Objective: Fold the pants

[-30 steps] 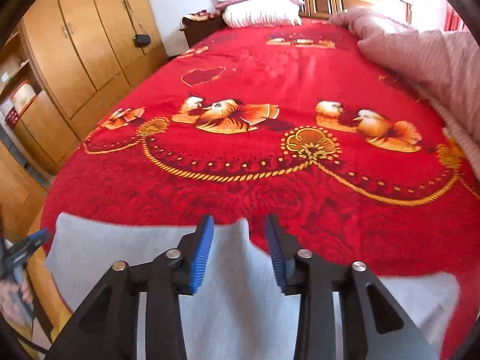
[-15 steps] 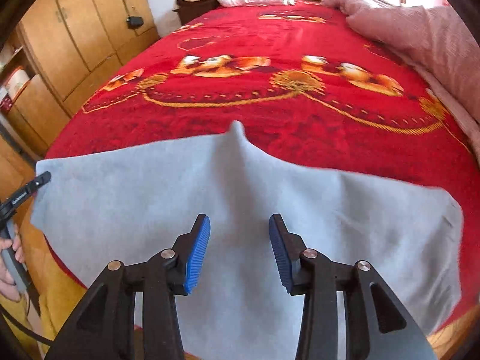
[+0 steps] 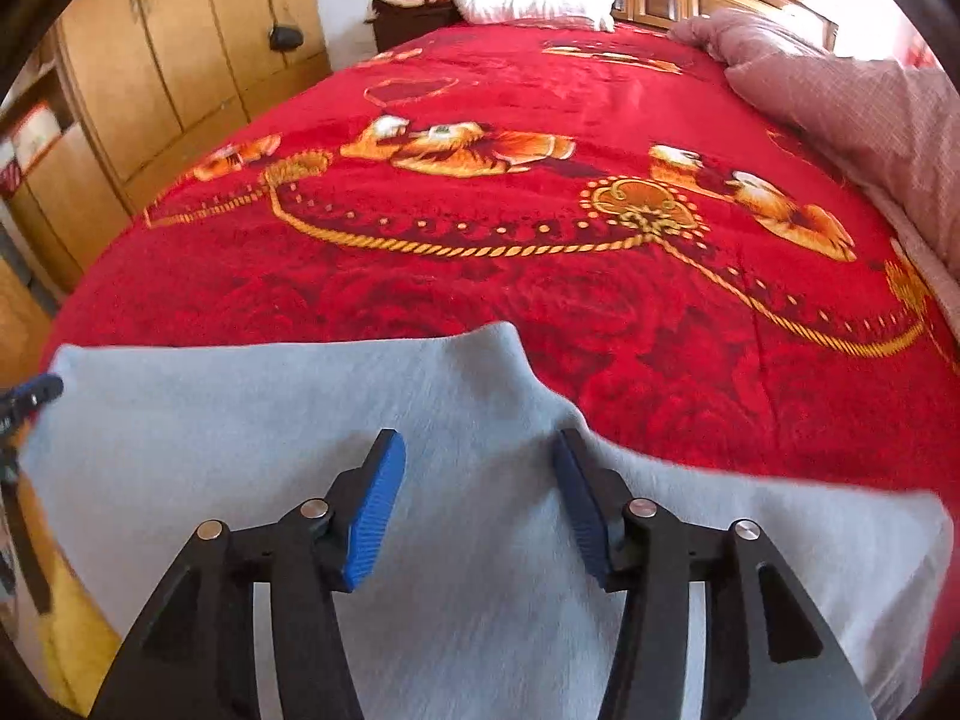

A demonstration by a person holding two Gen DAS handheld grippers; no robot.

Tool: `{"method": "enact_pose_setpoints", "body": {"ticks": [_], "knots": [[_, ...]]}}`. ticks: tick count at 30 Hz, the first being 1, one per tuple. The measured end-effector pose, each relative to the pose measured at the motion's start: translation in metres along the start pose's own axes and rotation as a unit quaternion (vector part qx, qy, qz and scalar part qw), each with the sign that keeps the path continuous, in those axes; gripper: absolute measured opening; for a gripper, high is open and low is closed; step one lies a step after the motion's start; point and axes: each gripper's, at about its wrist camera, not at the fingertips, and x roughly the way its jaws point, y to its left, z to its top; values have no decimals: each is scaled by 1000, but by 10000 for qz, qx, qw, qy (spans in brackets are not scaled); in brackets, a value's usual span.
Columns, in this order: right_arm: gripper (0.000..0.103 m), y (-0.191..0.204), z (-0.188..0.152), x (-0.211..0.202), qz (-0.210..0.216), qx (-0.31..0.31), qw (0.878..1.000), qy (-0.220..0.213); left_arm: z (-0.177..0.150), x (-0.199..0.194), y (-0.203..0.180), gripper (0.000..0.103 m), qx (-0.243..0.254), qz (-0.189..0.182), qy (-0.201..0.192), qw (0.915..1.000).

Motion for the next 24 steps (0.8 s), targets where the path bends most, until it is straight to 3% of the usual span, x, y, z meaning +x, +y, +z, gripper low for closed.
{"method": "enact_pose_setpoints", "body": {"ticks": [3, 6, 14, 16, 17, 19, 21, 24], "knots": [[53, -10, -14, -30, -12, 158, 9996, -249, -7, -25, 2, 41, -131, -125, -173, 9997], [53, -32, -34, -57, -233, 243, 9988, -361, -10, -42, -5, 46, -134, -264, -306, 9991], [53, -130, -80, -80, -1699, 629, 9834, -56, -20, -35, -55, 47, 286, -699, -13, 9971], [55, -156, -98, -73, -2190, 655, 9734, 150, -22, -25, -63, 49, 302, -805, 100, 9962], [62, -170, -109, -72, -2056, 822, 9751, 90, -23, -18, -65, 49, 284, -729, 143, 9968], [64, -188, -121, -79, -1604, 1334, 9779, -139, -28, -1, -61, 49, 201, -261, 268, 9991], [64, -198, -127, -84, -1333, 1631, 9773, -220, -31, 5, -50, 51, -57, -343, 238, 9991], [64, -189, -123, -85, -1507, 1408, 9783, -180, -30, 1, -47, 51, -26, -283, 303, 9991]]}}
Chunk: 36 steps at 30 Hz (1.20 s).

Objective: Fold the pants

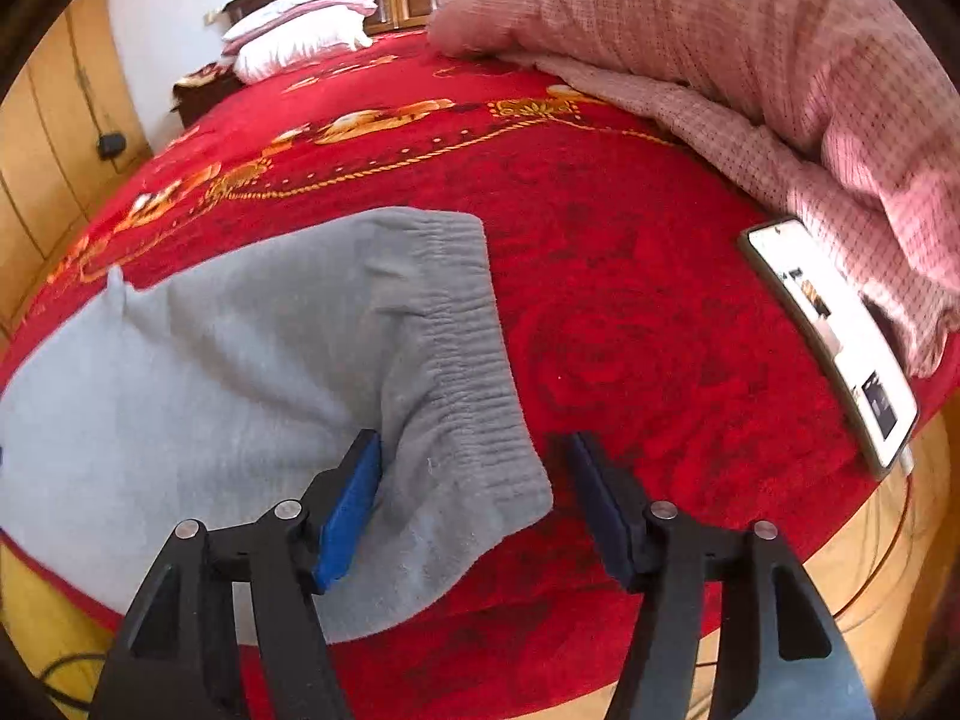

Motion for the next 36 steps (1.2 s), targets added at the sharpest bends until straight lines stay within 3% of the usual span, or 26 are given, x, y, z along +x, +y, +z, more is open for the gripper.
{"method": "enact_pose_setpoints", "body": {"ticks": [4, 9, 19, 23, 26, 30, 32, 36], "knots": [[64, 16, 1, -16, -225, -131, 9996, -55, -4, -8, 5, 51, 99, 252, 37, 9996], [63, 47, -2, -54, -188, -481, 9982, -309, -13, -23, 30, 51, -106, 352, -59, 9993], [64, 142, -12, -103, 1324, -961, 9859, -349, -11, -42, 74, 58, -488, 187, -263, 9983], [64, 181, -23, -90, 1574, -1045, 9819, -121, -7, -33, 76, 59, -420, 44, -171, 9990], [64, 205, -37, -66, 1590, -1088, 9812, 149, -9, -20, 76, 59, -490, -421, 4, 9979], [64, 219, -54, -33, 1476, -1056, 9821, 497, -14, -15, 74, 62, -517, -452, -78, 9976], [73, 221, -61, -31, 1477, -1049, 9832, 235, -16, -16, 70, 62, -453, -393, -124, 9981], [81, 228, -68, -30, 1424, -1066, 9840, 69, -21, -16, 66, 61, -291, -229, -235, 9990]]}}
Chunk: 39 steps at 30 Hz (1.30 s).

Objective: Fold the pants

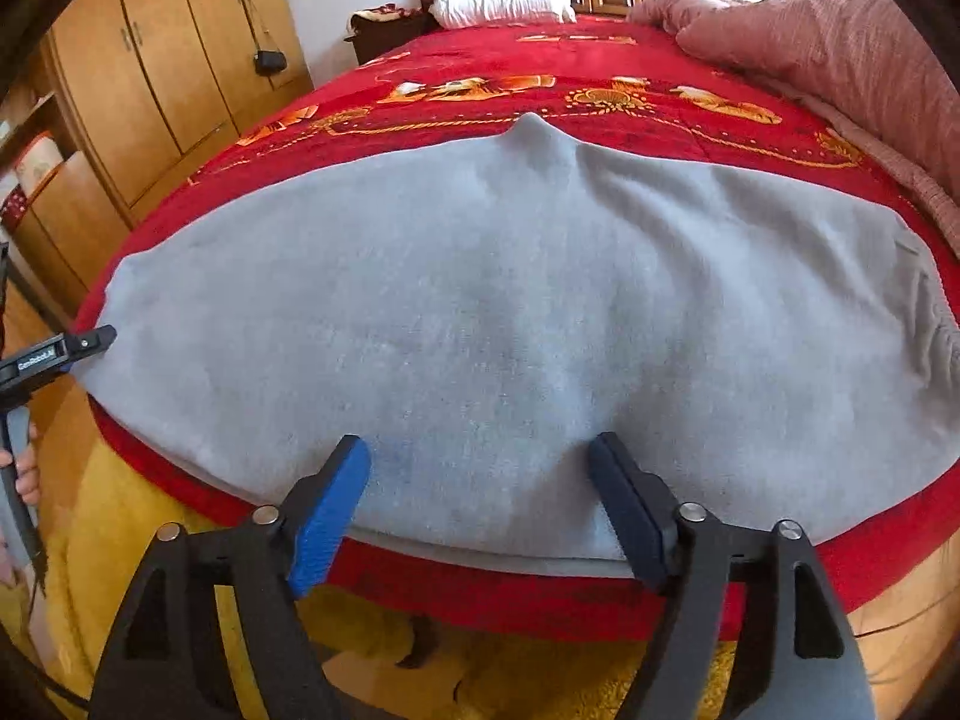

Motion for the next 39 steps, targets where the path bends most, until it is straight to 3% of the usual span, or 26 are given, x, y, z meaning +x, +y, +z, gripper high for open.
{"method": "enact_pose_setpoints", "body": {"ticks": [2, 4, 5, 6, 10, 15, 18, 21, 23, 25, 36, 39], "knots": [[86, 3, -2, 1, -39, -42, 10000, -38, -2, 1, -3, 57, 50, 103, -57, 9999], [88, 5, -3, 2, -66, -77, 9999, -71, -3, 0, -6, 42, 109, 188, -108, 9997], [89, 5, -3, 2, -69, -86, 9999, -81, -4, -2, -7, 26, 122, 167, -131, 9997], [89, 5, -3, 2, -69, -96, 9999, -96, -4, -4, -8, 18, 121, 119, -148, 9997], [90, 4, -2, 2, -53, -124, 9998, -122, -8, -5, -5, 17, 104, 95, -255, 9996], [91, 5, -2, 2, -53, -160, 9998, -125, -4, 1, 11, 18, -447, -241, -212, 9985], [90, 2, -1, -3, 33, -139, 9998, -108, -2, -1, 5, 13, -285, -192, -199, 9992], [80, -3, 1, -10, 38, -94, 9999, -72, 2, -9, 4, 6, -198, -299, -194, 9992], [68, -6, 2, -16, 54, -37, 10000, -59, 4, -19, 5, 5, -257, -502, -254, 9981], [65, -9, 1, -23, 125, 52, 9999, -81, 6, -33, 1, 5, -249, -620, -378, 9970], [65, -25, 2, -61, 139, 382, 9988, -255, 23, -102, -65, 5, 368, -1315, -786, 9875], [65, -30, 2, -70, 88, 395, 9985, -360, 26, -112, -90, 5, 539, -1326, -902, 9856]]}}
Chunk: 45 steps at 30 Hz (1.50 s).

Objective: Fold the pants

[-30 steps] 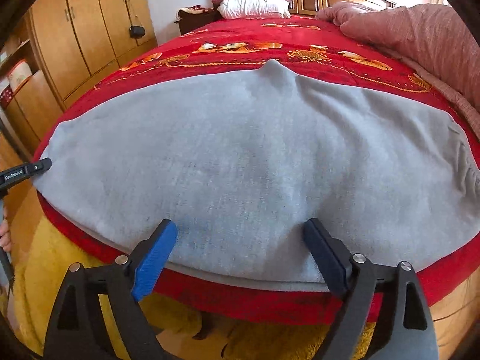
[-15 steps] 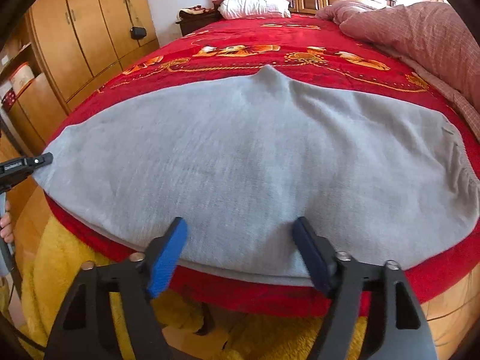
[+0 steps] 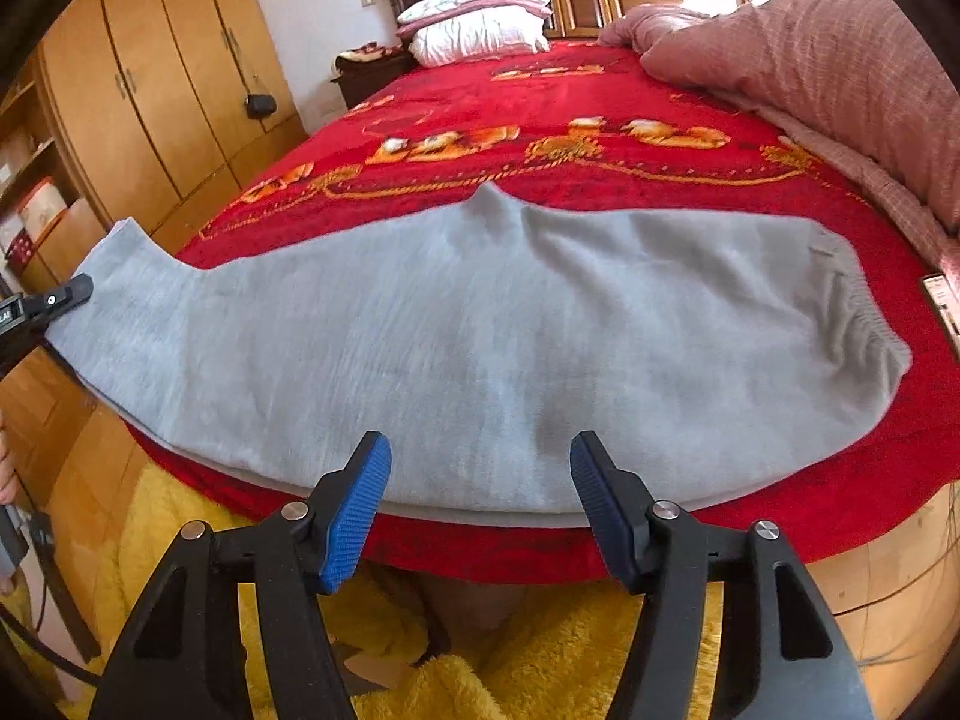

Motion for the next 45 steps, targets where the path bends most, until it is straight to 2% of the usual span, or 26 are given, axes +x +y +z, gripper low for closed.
{"method": "enact_pose_setpoints", "body": {"ticks": [4, 12, 20, 25, 28, 29, 30, 32, 35, 37, 39, 42, 45], "knots": [[65, -7, 0, -3, 11, 66, 10000, -36, 3, 12, -35, 5, 170, -243, 117, 9995], [65, -17, -11, 13, -4, 238, 9996, 144, -21, 69, -85, 5, 425, -531, 738, 9950], [65, -23, -14, 24, 23, 310, 9992, 247, -42, 103, -103, 5, 567, -546, 1165, 9901], [65, -20, -3, 27, 70, 202, 9993, 291, -50, 116, -109, 5, 711, -635, 1396, 9856], [65, -10, 0, 31, 30, 53, 9992, 383, -56, 115, -111, 9, 837, -476, 1459, 9846], [65, -8, 1, 32, 47, 37, 9991, 417, -57, 112, -110, 17, 858, -426, 1442, 9849], [65, -7, 1, 34, 73, 33, 9990, 448, -58, 109, -109, 29, 854, -398, 1430, 9852], [65, -2, 1, 36, 115, 39, 9987, 504, -59, 100, -105, 43, 803, -363, 1389, 9864], [65, 3, 3, 33, 242, 73, 9985, 488, -57, 86, -97, 46, 739, -370, 1245, 9888], [65, 8, 6, 31, 392, 106, 9980, 477, -54, 77, -89, 49, 729, -237, 1115, 9908], [65, 18, 11, 29, 601, 64, 9970, 478, -54, 73, -76, 50, 702, 80, 991, 9926], [65, 37, 19, 31, 838, -120, 9953, 480, -57, 77, -55, 50, 485, 510, 1064, 9918], [65, 56, 25, 41, 1030, -292, 9928, 532, -64, 82, -33, 50, 193, 716, 1146, 9906]]}}
